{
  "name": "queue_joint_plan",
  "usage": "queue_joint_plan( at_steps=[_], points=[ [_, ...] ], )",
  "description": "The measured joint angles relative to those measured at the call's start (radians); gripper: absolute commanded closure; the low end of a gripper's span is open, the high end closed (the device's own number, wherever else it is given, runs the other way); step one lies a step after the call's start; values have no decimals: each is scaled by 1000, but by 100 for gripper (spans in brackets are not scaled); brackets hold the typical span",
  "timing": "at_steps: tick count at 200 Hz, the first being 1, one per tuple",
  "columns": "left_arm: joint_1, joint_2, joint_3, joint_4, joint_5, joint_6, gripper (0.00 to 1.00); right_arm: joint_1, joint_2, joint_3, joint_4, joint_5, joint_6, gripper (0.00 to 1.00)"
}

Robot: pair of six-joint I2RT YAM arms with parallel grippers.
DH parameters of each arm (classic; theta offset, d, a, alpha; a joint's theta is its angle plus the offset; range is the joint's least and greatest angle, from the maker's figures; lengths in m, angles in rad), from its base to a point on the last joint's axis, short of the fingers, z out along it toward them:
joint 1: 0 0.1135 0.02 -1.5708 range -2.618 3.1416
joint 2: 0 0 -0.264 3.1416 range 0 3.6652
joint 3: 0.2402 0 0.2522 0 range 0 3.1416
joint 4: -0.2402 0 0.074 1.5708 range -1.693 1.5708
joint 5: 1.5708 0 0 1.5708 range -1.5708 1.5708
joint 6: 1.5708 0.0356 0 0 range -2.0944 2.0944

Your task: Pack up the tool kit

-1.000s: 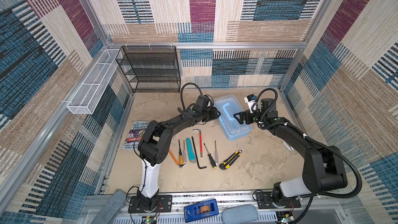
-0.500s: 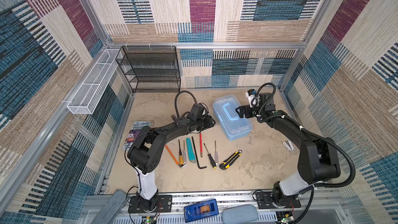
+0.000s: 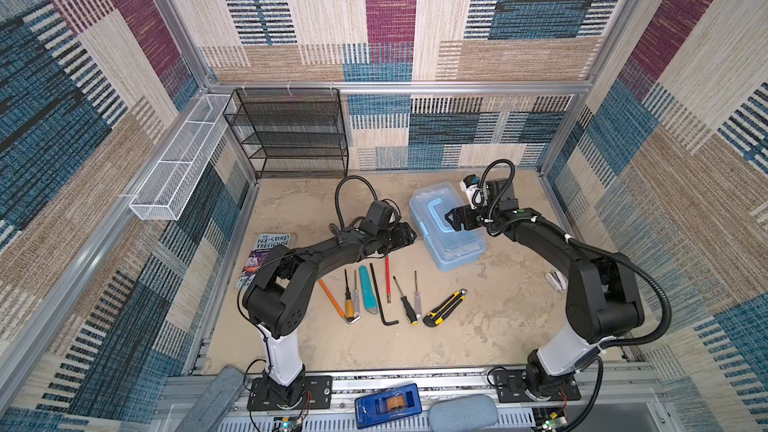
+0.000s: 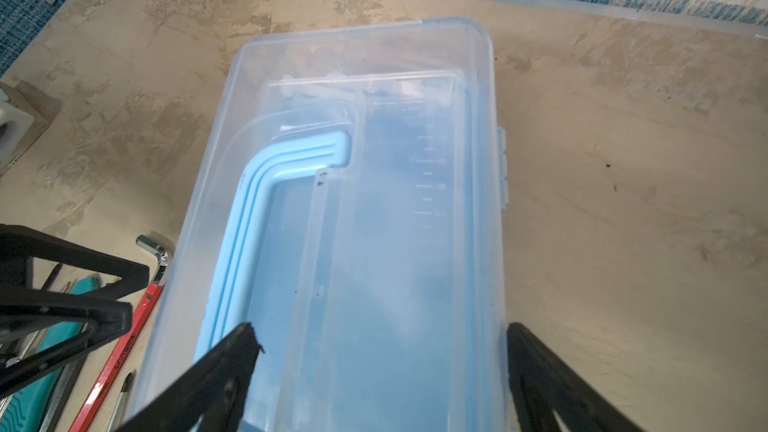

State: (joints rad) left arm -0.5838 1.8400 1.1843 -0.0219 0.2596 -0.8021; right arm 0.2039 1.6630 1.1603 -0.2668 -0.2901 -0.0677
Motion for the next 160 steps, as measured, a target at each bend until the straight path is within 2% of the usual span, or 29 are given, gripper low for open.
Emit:
queue_joint_plan(
  at_steps=[67, 160],
  points=[
    [0, -11, -8, -1, -16, -4, 22, 4, 18, 2, -17, 31, -4, 6],
    [-2, 5, -5, -1, 9, -10, 22, 3, 69, 43, 5, 20, -3, 13]
  ],
)
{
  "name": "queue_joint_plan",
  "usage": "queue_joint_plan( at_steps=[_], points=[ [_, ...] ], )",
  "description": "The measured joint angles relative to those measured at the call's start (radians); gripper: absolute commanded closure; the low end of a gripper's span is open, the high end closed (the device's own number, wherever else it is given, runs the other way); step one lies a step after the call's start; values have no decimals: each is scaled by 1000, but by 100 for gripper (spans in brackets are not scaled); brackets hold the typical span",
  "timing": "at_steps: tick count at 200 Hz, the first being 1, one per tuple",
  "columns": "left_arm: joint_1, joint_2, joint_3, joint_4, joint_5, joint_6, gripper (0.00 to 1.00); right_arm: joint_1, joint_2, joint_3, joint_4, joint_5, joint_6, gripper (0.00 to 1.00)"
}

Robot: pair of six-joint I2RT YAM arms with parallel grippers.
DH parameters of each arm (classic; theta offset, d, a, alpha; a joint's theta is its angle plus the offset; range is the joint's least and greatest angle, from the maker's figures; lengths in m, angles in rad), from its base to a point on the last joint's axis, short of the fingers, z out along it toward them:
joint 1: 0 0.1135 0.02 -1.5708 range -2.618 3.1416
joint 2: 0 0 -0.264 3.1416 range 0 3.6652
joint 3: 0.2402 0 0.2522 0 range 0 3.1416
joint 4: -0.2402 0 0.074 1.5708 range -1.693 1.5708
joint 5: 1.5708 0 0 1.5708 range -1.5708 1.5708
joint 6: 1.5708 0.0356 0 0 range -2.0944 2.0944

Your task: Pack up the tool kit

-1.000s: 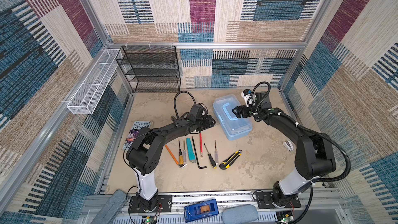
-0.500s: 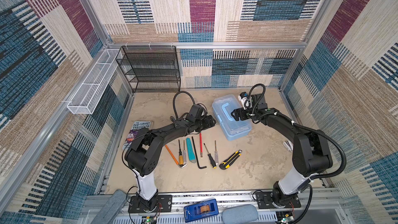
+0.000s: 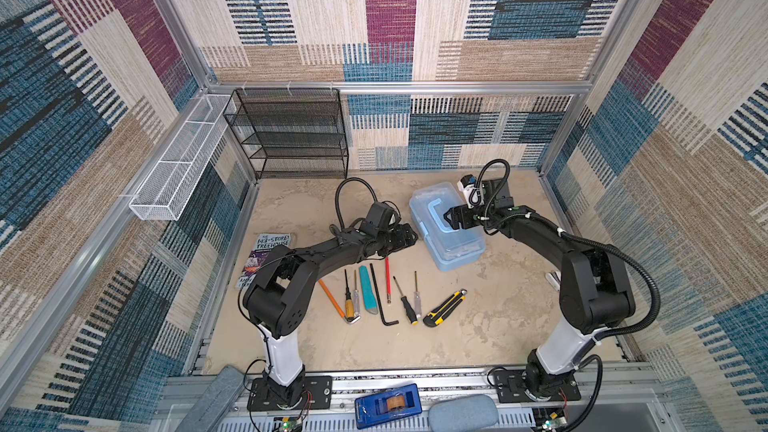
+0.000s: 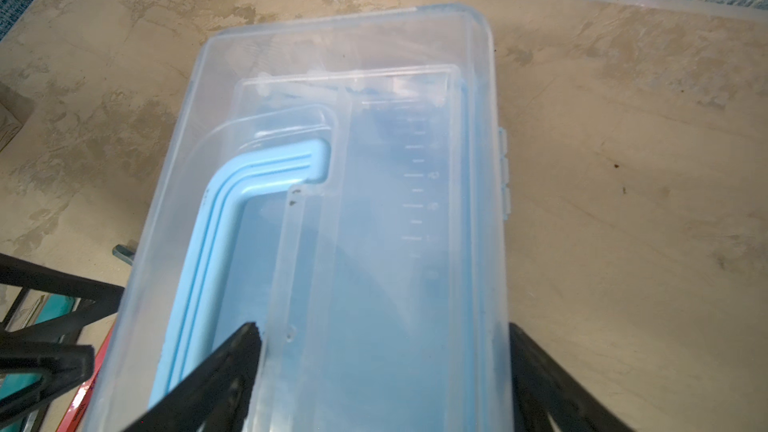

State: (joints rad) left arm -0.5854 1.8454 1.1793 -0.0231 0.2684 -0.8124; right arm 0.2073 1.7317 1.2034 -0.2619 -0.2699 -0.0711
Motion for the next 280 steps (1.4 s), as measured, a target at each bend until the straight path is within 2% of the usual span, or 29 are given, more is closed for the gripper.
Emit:
queue_joint_plan(
  at_steps=[44, 107, 175, 220, 280],
  points=[
    [0, 0, 0, 0, 0, -30, 22, -2, 5, 0, 10, -7, 15, 20],
    [0, 0, 6, 0, 5, -53, 22, -2, 8, -19, 48, -29, 21, 26],
    [-23, -7, 5, 35, 23, -104, 22, -2, 12, -61, 141, -108, 64, 27],
    [-30, -40, -51, 101, 21, -155, 22, -14, 12, -72, 164, -151, 87, 27],
    [-40, -65, -50, 134, 20, -172, 21, -55, -19, -155, 243, -248, 190, 28]
  ],
)
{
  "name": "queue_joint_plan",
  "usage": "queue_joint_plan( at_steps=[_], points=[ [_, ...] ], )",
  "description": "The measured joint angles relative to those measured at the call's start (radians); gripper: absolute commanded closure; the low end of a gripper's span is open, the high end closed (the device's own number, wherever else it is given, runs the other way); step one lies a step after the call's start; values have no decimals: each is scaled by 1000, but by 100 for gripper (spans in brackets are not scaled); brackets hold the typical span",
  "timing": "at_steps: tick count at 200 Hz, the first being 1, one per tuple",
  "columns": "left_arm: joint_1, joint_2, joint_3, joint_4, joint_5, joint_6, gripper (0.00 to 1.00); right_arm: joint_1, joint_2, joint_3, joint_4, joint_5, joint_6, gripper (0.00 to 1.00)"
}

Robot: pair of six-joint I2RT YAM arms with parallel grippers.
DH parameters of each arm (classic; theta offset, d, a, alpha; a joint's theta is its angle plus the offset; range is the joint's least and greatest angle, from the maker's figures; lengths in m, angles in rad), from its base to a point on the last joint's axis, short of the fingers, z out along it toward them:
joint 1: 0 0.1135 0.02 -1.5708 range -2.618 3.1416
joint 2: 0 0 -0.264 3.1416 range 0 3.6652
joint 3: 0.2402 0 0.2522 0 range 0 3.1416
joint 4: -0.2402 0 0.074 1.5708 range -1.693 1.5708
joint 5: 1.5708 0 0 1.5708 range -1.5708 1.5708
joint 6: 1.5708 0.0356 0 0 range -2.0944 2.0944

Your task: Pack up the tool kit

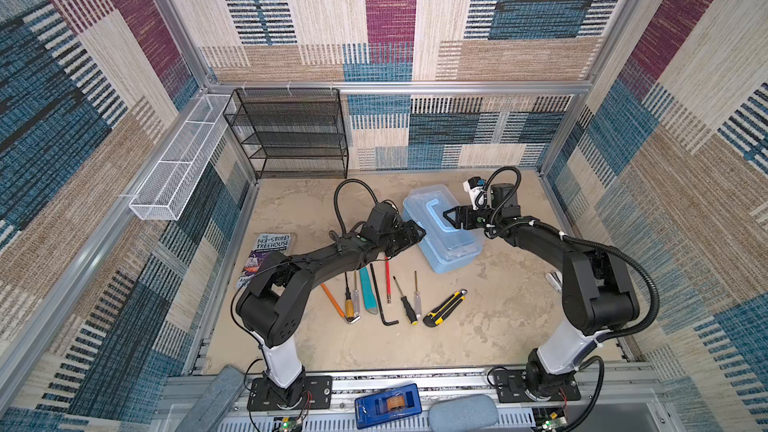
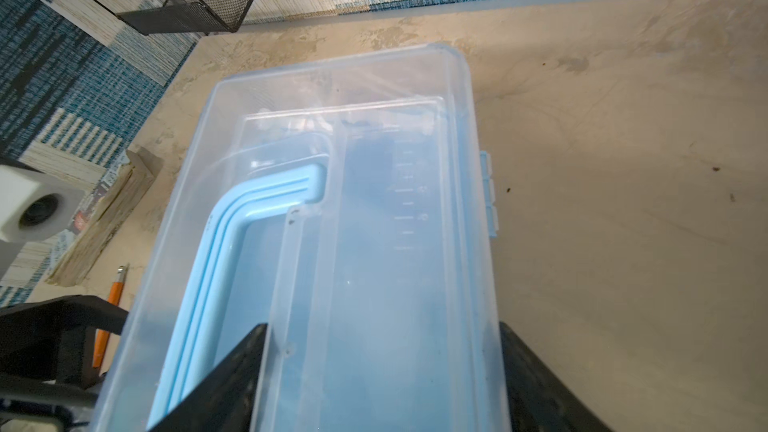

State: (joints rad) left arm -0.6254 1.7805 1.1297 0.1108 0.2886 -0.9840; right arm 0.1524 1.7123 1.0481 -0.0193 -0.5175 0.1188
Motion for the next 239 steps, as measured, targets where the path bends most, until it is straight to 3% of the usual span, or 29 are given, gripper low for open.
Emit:
queue_joint_plan(
  at_steps=[89, 239],
  points=[
    [-5, 2, 13, 42, 7, -34, 19, -46, 10, -50, 80, -126, 109, 28],
    [-5, -14, -25, 139, 32, -60, 8, -81, 62, -100, 217, -264, 224, 28]
  ],
)
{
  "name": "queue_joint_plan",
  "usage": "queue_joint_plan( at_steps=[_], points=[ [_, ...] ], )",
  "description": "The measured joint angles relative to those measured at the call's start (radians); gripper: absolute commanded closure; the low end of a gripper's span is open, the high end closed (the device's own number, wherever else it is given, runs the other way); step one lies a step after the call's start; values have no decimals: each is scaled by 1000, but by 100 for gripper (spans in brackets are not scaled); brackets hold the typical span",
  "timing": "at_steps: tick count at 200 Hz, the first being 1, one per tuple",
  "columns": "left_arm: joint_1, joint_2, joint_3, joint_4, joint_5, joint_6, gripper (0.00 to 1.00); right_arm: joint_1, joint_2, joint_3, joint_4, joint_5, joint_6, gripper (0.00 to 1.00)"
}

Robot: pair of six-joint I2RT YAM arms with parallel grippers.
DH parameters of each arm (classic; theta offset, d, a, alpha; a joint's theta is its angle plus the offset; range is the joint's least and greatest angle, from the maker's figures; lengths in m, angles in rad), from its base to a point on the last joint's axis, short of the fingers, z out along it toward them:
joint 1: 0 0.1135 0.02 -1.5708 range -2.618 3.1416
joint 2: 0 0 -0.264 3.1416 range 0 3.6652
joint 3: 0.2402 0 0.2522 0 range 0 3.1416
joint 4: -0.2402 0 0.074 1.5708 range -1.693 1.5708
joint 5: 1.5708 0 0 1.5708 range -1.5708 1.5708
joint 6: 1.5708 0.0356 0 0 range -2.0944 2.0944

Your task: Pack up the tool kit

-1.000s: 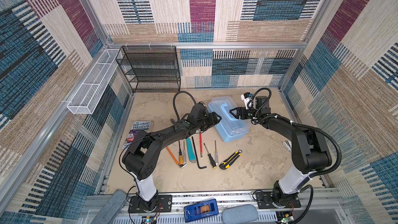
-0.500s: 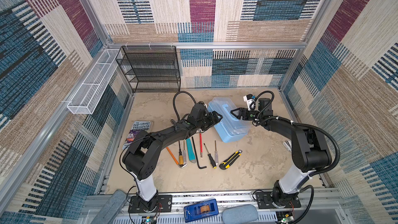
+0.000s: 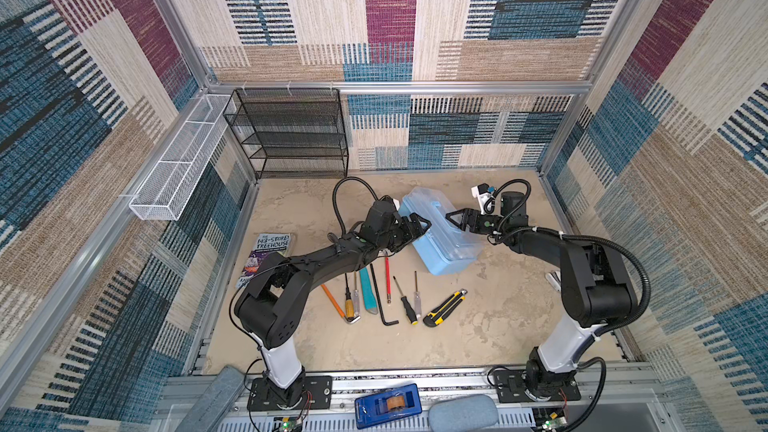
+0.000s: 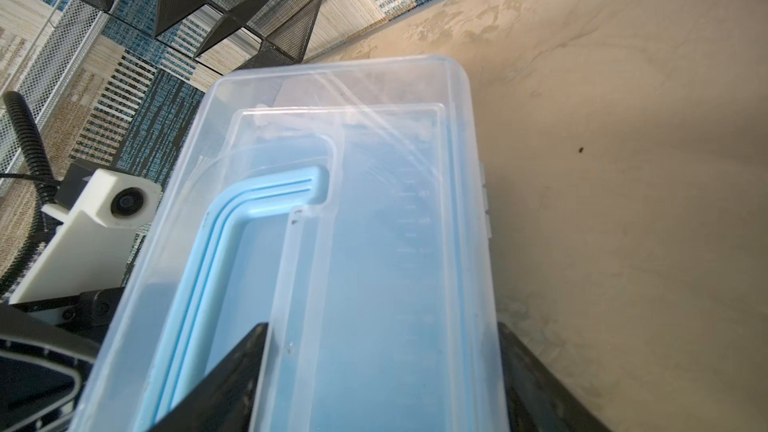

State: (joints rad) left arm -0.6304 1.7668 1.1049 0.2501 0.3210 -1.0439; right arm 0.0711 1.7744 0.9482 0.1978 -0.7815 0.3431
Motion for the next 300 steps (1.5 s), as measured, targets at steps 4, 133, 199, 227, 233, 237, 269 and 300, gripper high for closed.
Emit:
queue_joint_plan(
  at_steps=[4, 133, 199, 227, 233, 237, 269, 300],
  points=[
    [0, -2, -3, 3, 0, 0, 7, 0, 2, 0, 4, -2, 4, 28],
    [2, 1, -36, 129, 0, -59, 0, -14, 33, 7, 33, -38, 30, 28],
    [1, 19, -40, 208, 1, -83, 0, -16, 37, 5, 45, -43, 41, 28],
    [-1, 29, -43, 253, -4, -89, 0, -16, 42, 5, 62, -37, 59, 28],
    [-2, 30, -43, 256, -5, -90, 0, -16, 42, 4, 63, -37, 60, 28],
    [-2, 31, -46, 263, -5, -94, 0, -17, 43, 4, 65, -37, 62, 28],
    [-5, 34, -66, 314, -21, -113, 0, -18, 51, 6, 76, -38, 72, 28],
    [-9, 35, -89, 368, -31, -133, 0, -19, 59, 8, 90, -45, 85, 29]
  ],
)
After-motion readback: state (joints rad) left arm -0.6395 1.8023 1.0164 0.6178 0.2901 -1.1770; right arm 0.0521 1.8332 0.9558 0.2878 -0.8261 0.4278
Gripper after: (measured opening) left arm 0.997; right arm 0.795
